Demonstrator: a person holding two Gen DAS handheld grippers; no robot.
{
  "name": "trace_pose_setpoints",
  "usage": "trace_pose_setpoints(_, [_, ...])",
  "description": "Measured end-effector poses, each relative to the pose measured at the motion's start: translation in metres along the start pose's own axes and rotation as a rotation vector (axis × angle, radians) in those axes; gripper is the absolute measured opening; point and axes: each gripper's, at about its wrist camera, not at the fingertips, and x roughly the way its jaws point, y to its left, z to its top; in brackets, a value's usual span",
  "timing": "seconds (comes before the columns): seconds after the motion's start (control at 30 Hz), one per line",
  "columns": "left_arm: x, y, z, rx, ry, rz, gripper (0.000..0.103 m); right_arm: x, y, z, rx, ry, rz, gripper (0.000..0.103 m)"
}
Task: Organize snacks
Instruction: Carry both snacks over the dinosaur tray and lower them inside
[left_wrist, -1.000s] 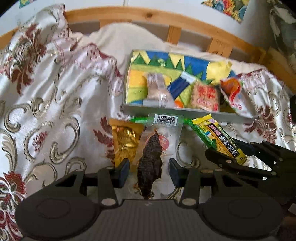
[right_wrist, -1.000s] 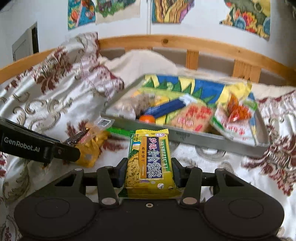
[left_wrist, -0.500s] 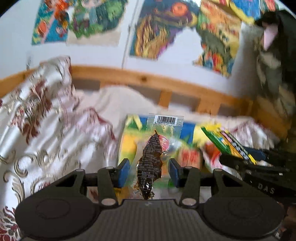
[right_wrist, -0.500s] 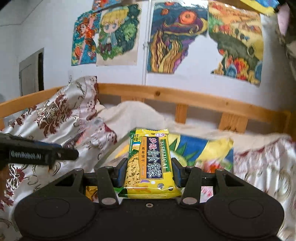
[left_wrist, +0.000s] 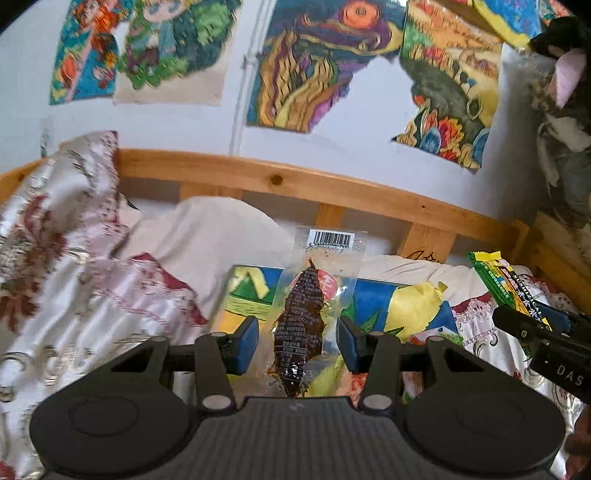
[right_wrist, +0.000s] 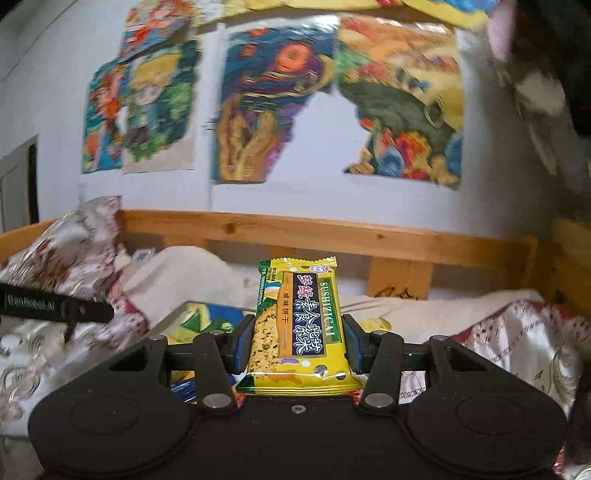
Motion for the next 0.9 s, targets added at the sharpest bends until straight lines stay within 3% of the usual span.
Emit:
trace_pose_setpoints(0.3, [0.081,-0.044,-0.007,0.003,0.093,-0.036,0.050,0.056,-0.054,-0.014,0.230,0.136,0.004,0.050])
trace_pose_setpoints(0.47, [0.112,-0.063,-0.020,0.010,0.162,-0.017,0.050,0.071,-0.078,-0.026,0.368,0.192,0.007,0.050])
trace_pose_setpoints(0.9, [0.144,-0.082,-0.038,0.043,0.275,0.026,0.050,0.087,-0.090,-0.053,0.507,0.299,-0.010,0.051])
